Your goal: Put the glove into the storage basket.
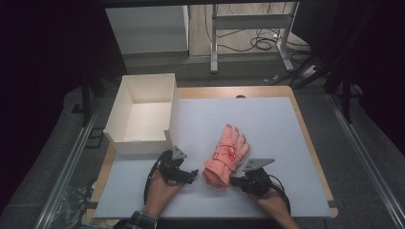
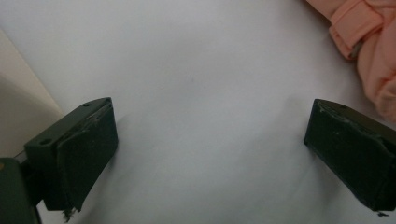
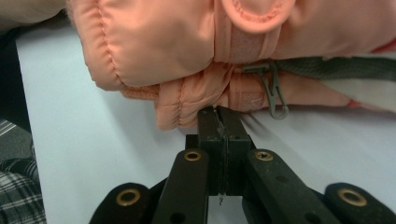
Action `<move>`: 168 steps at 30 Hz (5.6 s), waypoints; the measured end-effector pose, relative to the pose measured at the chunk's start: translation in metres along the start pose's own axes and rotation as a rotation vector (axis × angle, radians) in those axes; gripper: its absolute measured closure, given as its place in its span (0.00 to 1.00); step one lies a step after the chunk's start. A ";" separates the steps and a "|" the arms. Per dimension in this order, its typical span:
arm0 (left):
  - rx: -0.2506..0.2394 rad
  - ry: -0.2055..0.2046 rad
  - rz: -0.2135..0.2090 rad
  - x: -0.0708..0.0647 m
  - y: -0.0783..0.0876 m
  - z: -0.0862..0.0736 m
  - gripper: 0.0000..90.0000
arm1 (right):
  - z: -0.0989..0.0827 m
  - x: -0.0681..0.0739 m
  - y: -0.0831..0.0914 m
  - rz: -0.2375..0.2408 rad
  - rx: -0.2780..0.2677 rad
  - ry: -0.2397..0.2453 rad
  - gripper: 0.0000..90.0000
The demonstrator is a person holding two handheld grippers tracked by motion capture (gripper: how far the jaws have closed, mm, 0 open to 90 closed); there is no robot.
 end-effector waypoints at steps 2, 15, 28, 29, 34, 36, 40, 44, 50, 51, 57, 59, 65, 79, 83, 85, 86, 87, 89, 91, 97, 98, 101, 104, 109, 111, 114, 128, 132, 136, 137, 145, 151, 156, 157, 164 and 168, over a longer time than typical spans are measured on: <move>0.000 0.000 0.000 0.000 0.000 0.000 0.03 | 0.002 0.002 -0.003 0.003 -0.002 0.002 0.98; 0.012 0.005 -0.001 0.000 0.006 -0.004 0.03 | 0.013 0.008 -0.015 0.014 -0.004 0.009 0.98; 0.018 -0.040 -0.043 0.005 0.013 -0.012 0.03 | 0.027 0.016 -0.029 -0.002 -0.004 0.034 0.98; 0.018 -0.041 -0.044 0.005 0.014 -0.012 0.03 | 0.028 0.017 -0.031 -0.004 -0.006 0.036 0.98; 0.020 -0.043 -0.044 0.005 0.013 -0.012 0.03 | 0.029 0.016 -0.029 -0.005 -0.012 0.037 0.97; 0.019 -0.040 -0.045 0.005 0.013 -0.012 0.03 | 0.028 0.014 -0.024 -0.012 -0.019 0.033 0.96; 0.024 -0.032 -0.044 0.004 0.014 -0.011 0.03 | 0.025 0.004 -0.013 -0.050 -0.028 0.022 0.92; 0.051 -0.039 -0.073 0.003 0.017 -0.010 0.04 | 0.017 -0.012 -0.004 -0.107 -0.026 0.006 0.85; 0.048 -0.046 -0.106 0.000 0.027 -0.006 0.02 | 0.000 -0.039 0.009 -0.200 -0.023 -0.034 0.76; 0.045 -0.049 -0.113 -0.001 0.029 -0.004 0.02 | -0.002 -0.044 0.012 -0.217 -0.024 -0.040 0.74; 0.037 -0.069 -0.145 -0.010 0.038 0.007 0.01 | -0.015 -0.070 0.024 -0.301 -0.025 -0.086 0.61; 0.047 -0.081 -0.148 -0.012 0.040 0.012 0.00 | -0.018 -0.077 0.027 -0.329 -0.024 -0.097 0.57; 0.060 -0.114 -0.172 -0.019 0.049 0.035 0.00 | -0.025 -0.092 0.029 -0.390 -0.017 -0.106 0.42; 0.118 -0.194 -0.214 -0.041 0.027 0.099 0.00 | -0.027 -0.098 0.027 -0.405 -0.007 -0.095 0.27; 0.146 -0.218 -0.207 -0.047 0.009 0.115 0.00 | -0.028 -0.098 0.027 -0.401 -0.008 -0.095 0.27; 0.166 -0.222 -0.204 -0.048 -0.001 0.120 0.00 | -0.028 -0.098 0.027 -0.400 -0.010 -0.095 0.26; 0.177 -0.223 -0.197 -0.049 -0.007 0.121 0.00 | -0.028 -0.098 0.027 -0.400 -0.010 -0.095 0.26; 0.187 -0.226 -0.193 -0.050 -0.012 0.122 0.00 | -0.028 -0.098 0.027 -0.399 -0.010 -0.095 0.26; 0.207 -0.224 -0.177 -0.050 -0.022 0.121 0.00 | -0.028 -0.098 0.027 -0.399 -0.011 -0.095 0.26; 0.220 -0.219 -0.171 -0.048 -0.029 0.119 0.00 | -0.028 -0.098 0.027 -0.399 -0.012 -0.094 0.26; 0.283 -0.212 -0.151 -0.044 -0.049 0.107 0.00 | -0.028 -0.098 0.027 -0.400 -0.012 -0.093 0.26; 0.283 -0.212 -0.151 -0.044 -0.049 0.107 0.00 | -0.028 -0.098 0.027 -0.400 -0.012 -0.093 0.26; 0.293 -0.215 -0.156 -0.041 -0.055 0.102 0.00 | -0.028 -0.098 0.027 -0.400 -0.012 -0.093 0.26; 0.315 -0.221 -0.153 -0.043 -0.060 0.099 0.01 | -0.028 -0.098 0.027 -0.400 -0.012 -0.091 0.26; 0.335 -0.238 -0.138 -0.044 -0.065 0.094 0.08 | -0.028 -0.098 0.027 -0.400 -0.012 -0.093 0.26; 0.332 -0.231 -0.154 -0.043 -0.064 0.093 0.13 | -0.028 -0.098 0.027 -0.400 -0.012 -0.092 0.26; 0.330 -0.233 -0.177 -0.045 -0.061 0.094 0.29 | -0.028 -0.098 0.027 -0.401 -0.012 -0.092 0.26; 0.276 -0.191 -0.229 -0.039 -0.048 0.100 0.56 | -0.028 -0.098 0.027 -0.401 -0.013 -0.092 0.26; 0.255 -0.181 -0.211 -0.038 -0.041 0.109 0.56 | -0.028 -0.098 0.027 -0.401 -0.013 -0.092 0.26; 0.254 -0.183 -0.190 -0.037 -0.035 0.116 0.55 | -0.028 -0.098 0.027 -0.400 -0.013 -0.092 0.26; 0.247 -0.178 -0.181 -0.036 -0.030 0.121 0.55 | -0.028 -0.098 0.027 -0.401 -0.015 -0.090 0.26; 0.228 -0.151 -0.152 -0.027 -0.014 0.140 0.55 | -0.029 -0.097 0.027 -0.403 -0.015 -0.090 0.26; 0.215 -0.122 -0.131 -0.017 -0.002 0.154 0.54 | -0.029 -0.097 0.027 -0.403 -0.015 -0.089 0.26; 0.199 -0.111 -0.104 -0.011 0.008 0.166 0.54 | -0.029 -0.097 0.026 -0.402 -0.017 -0.091 0.26; 0.198 -0.108 -0.099 -0.010 0.010 0.169 0.54 | -0.029 -0.097 0.026 -0.401 -0.017 -0.091 0.26; 0.192 -0.087 -0.070 -0.001 0.023 0.182 0.54 | -0.029 -0.097 0.027 -0.401 -0.017 -0.091 0.26; 0.181 -0.062 -0.058 0.008 0.033 0.191 0.54 | -0.029 -0.097 0.027 -0.401 -0.017 -0.091 0.26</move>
Point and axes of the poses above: each handheld gripper's, and its own axes: y roughly backward along the jaws, z roughly out of its top, x roughly to its left, the point moved 1 cm from there along -y, roughly forward along the jaws, and after that the axes turned 15 degrees about -z, right-handed, at the moved point
